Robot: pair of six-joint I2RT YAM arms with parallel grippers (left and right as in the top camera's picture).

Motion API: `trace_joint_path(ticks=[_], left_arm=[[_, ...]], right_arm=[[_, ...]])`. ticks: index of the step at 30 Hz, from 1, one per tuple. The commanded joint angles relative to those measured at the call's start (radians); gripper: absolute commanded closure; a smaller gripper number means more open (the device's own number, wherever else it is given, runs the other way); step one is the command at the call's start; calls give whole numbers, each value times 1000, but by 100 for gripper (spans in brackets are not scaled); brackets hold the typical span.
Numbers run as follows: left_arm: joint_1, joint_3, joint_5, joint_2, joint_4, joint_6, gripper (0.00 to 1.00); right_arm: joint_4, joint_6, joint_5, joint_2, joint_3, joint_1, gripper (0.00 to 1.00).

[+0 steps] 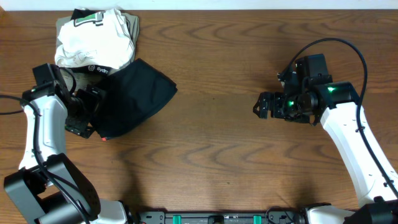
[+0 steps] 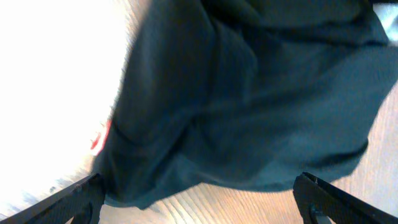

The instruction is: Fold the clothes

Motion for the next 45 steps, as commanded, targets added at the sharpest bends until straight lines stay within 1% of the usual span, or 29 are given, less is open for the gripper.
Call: trace_joint_path(ticks=[1,2,5,6,12,15,18,21,26,29,35,38,45], left_arm=[[37,-6,-62,-2,0,32,2],[47,-6,-58,-2,-2,58,2],[80,-6,-8,-3,-3,213,2],[90,-6,-3,-3,-4,240,2],[148,-6,-2,-3,21,348,2],[159,-6,3,3,58,356,2],[159,-6,67,21,86,412,2],[159,-6,119,58,106,422,2],[159,-6,125,148,110,422,2],[159,-6,156,205,118,439,2],[154,-7,165,280,142,444,2],[148,-7,223,321,167,471,2],[128,-34,335,414,228,486,2]], right_arm=[[-1,8,-11,3,0,10,1],[-1,8,-11,3,0,10,1],[0,7,-10,3,0,10,1],[-1,1,-11,3,0,10,1],[-1,2,-11,3,0,10,1],[0,2,-11,3,0,10,1],[-2,2,-11,3,0,10,1],[-6,18,-12,3,0,10,1],[-5,37,-12,3,0,10,1],[-5,37,-12,3,0,10,1],[-4,48,-12,3,0,10,1],[-5,55,-12,3,0,10,1],[-4,55,-12,3,0,10,1]])
